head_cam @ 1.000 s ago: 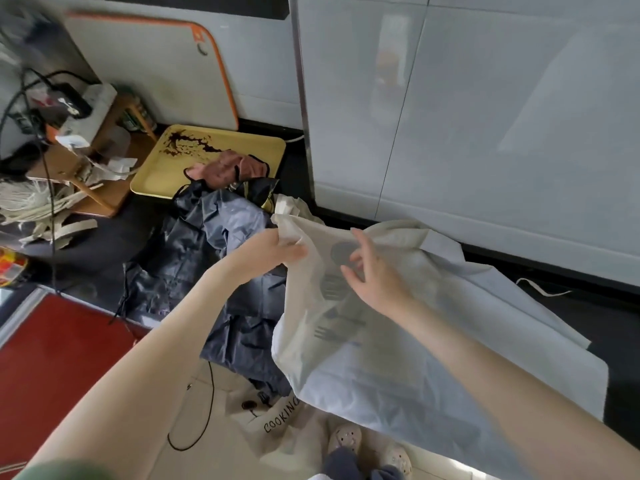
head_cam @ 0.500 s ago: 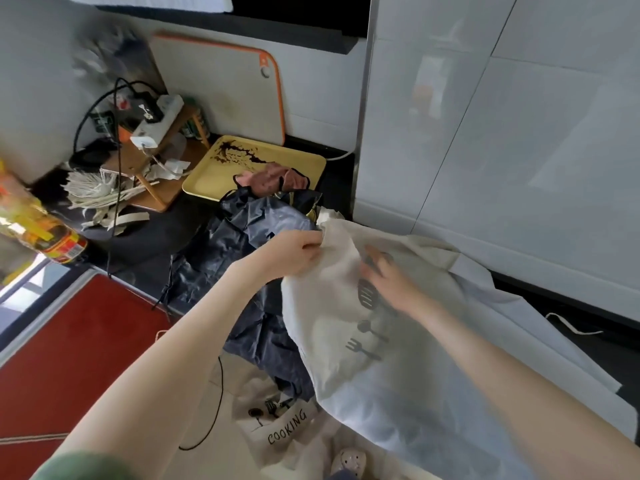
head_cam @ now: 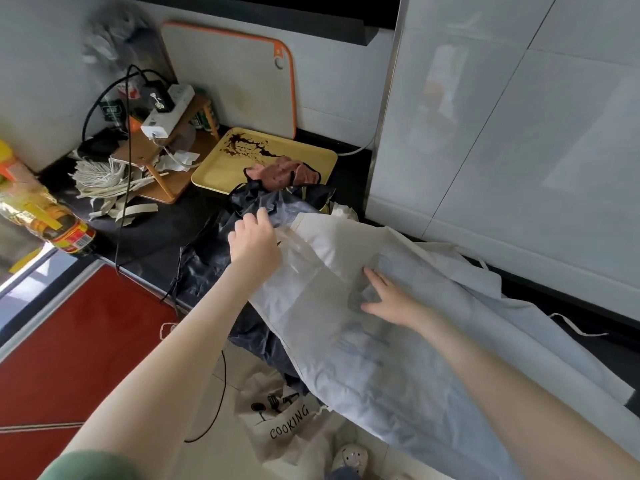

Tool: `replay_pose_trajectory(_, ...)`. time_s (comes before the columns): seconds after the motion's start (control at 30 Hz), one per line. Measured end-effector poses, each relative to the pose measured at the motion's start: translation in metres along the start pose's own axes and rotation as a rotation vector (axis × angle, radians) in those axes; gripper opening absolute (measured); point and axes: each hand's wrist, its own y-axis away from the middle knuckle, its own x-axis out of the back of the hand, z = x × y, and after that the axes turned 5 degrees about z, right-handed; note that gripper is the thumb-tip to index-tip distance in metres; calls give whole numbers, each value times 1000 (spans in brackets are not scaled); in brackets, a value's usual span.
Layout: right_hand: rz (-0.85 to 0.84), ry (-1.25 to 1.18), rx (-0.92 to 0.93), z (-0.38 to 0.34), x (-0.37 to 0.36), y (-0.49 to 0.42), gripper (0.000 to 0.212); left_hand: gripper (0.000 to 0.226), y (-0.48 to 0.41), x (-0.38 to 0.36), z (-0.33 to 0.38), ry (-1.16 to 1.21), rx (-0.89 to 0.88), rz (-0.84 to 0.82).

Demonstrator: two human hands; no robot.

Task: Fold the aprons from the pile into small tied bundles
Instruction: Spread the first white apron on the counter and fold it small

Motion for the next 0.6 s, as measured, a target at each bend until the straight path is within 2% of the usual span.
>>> replay_pose_trajectory(0.07, -32, 54, 10, 4, -9, -1, 87, 74, 8, -5, 11, -45, -124, 175)
replay_pose_trajectory(0.17, -50, 154, 16, 12, -18, 1, 82, 67, 24, -10, 50, 60, -330, 152)
replay_pose_trajectory(0.23, -58, 185, 20, 19, -21, 5, 76, 56, 35, -20, 81, 141, -542, 131)
replay_pose_trajectory(0.3, -25, 210, 23, 32, -19, 12, 68, 45, 46, -39, 107, 166, -735, 28)
replay_pose_trajectory(0.43, 178, 224, -56, 71, -12, 33, 59, 41, 56, -83, 133, 34, -881, -240)
replay_pose_trajectory(0.53, 297, 183, -264, 115, -6, 54, 67, 55, 55, -112, 147, -81, -883, -352)
replay_pose_trajectory(0.6, 314, 147, -398, 150, -4, 72, 71, 76, 55, -133, 152, -170, -851, -414)
